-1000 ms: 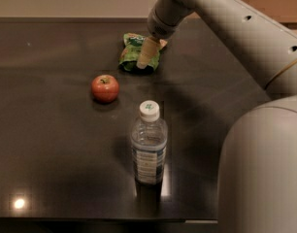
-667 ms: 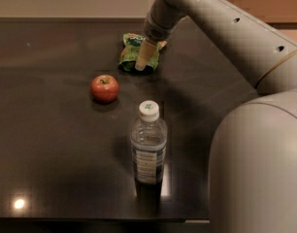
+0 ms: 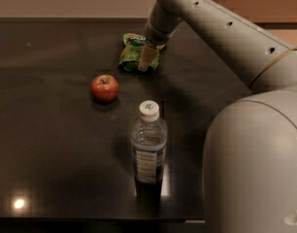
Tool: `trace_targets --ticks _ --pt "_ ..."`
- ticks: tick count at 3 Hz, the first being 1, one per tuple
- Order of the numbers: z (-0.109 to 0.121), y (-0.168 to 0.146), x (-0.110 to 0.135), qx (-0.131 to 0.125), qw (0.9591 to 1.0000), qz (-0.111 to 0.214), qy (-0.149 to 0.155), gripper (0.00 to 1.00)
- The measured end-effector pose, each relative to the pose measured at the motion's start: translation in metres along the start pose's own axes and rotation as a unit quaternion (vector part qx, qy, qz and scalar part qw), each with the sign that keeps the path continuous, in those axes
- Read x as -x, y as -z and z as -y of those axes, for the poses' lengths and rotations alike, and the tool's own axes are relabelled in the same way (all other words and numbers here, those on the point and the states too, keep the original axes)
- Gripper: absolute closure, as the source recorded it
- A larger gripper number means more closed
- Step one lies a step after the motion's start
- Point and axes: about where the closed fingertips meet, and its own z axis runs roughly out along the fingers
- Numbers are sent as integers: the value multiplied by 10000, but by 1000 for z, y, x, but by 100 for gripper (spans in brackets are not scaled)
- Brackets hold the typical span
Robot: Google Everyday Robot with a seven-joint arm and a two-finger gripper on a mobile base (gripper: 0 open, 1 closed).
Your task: Move green rice chip bag near blue plastic bottle
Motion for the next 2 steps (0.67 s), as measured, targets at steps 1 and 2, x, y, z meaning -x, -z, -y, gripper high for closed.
trace_targets --ticks 1,2 --pt "0 0 -1 3 10000 5 -54 41" --pt "0 3 2 14 9999 86 -115 65"
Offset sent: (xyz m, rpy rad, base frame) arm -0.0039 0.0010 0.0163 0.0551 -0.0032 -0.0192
